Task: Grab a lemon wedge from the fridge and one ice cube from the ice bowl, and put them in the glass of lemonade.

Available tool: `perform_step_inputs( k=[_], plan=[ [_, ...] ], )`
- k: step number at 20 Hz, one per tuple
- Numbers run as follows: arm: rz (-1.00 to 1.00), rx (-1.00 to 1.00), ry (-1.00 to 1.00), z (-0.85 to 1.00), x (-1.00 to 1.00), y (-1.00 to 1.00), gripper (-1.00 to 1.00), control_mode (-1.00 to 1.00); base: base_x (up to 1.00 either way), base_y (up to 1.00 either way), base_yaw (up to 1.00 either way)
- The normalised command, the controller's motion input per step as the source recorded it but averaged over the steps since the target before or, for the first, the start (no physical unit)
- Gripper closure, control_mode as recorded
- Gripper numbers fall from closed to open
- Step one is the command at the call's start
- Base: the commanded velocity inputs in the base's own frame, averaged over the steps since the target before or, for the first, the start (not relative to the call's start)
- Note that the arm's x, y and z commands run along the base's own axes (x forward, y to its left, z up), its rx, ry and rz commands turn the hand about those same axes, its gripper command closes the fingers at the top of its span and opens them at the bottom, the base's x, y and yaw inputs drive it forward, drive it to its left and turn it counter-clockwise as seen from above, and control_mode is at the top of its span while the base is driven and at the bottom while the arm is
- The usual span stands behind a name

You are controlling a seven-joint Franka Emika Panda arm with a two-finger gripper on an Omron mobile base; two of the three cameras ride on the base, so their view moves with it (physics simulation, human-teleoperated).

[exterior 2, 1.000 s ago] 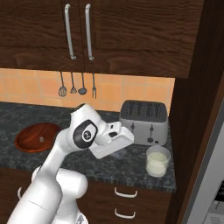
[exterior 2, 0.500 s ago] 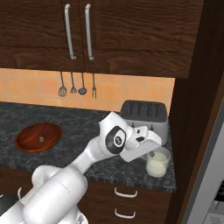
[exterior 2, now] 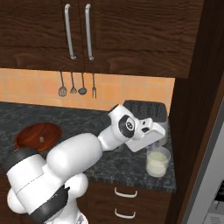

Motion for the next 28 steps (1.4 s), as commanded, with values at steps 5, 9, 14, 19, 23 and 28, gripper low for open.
perform_step_inputs(
  k=[5,9,14,19,23,28],
  plan=[
    [0.0,0.0,0.0,-0.3,0.26,-0.32,1.0,-1.0,0.0,0.0,0.0],
    [0.0,0.0,0.0,-0.42,0.1,-0.12,1.0,-1.0,0.0,0.0,0.0],
    [0.0,0.0,0.0,-0.34,0.01,0.0,1.0,-1.0,0.0,0.0,0.0],
    [0.0,0.0,0.0,-0.19,-0.01,0.0,-1.0,-1.0,0.0,0.0,0.0],
    [0.0,0.0,0.0,-0.01,-0.21,0.0,-1.0,-1.0,0.0,0.0,0.0],
    [0.0,0.0,-0.01,-0.07,-0.27,0.04,-1.0,-1.0,0.0,0.0,0.0]
  ],
)
